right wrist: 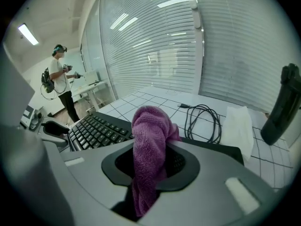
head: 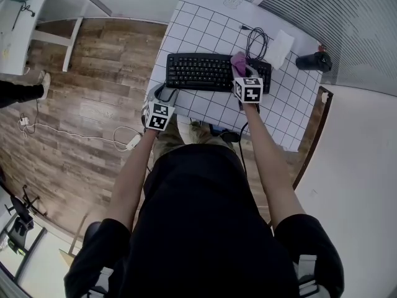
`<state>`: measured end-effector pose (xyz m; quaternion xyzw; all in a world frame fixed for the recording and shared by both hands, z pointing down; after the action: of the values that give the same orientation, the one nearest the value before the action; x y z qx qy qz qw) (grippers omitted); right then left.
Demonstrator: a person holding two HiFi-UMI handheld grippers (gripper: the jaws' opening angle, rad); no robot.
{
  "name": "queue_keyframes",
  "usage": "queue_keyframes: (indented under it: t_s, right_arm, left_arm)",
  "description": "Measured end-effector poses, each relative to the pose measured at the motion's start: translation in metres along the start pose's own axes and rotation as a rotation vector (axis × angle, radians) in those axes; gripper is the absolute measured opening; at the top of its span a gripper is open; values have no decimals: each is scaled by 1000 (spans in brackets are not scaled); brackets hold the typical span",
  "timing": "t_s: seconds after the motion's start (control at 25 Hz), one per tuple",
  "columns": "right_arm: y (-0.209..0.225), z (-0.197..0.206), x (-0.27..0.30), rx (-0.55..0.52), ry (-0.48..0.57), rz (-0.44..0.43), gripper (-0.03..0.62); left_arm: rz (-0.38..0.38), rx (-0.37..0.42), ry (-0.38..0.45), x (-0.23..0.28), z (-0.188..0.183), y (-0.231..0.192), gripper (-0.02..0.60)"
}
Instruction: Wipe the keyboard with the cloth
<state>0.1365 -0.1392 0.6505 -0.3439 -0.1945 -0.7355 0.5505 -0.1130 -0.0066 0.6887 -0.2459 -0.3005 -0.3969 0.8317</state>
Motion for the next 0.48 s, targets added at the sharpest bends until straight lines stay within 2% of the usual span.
queue_keyframes:
  t_s: [0.16,0.48]
  right_arm:
    - [-22,-5,2,11,5,-51,103]
    - [-30,-8,5,22,2,-31,103]
  left_arm:
    - [0,0,1,-1,-1,0,172]
    - [-2,1,-1,0,0,0,172]
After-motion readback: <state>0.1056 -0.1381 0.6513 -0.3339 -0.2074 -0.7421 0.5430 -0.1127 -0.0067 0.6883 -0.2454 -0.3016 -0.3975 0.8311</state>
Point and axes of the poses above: the fingertips, and each gripper's own axes: x forward along the fingers, y to its right, z out of its underside, the point moved 1 cm from there along -x, backward along the fingers, and after that the axes turned 12 degrees about z, right-handed, at the moved point
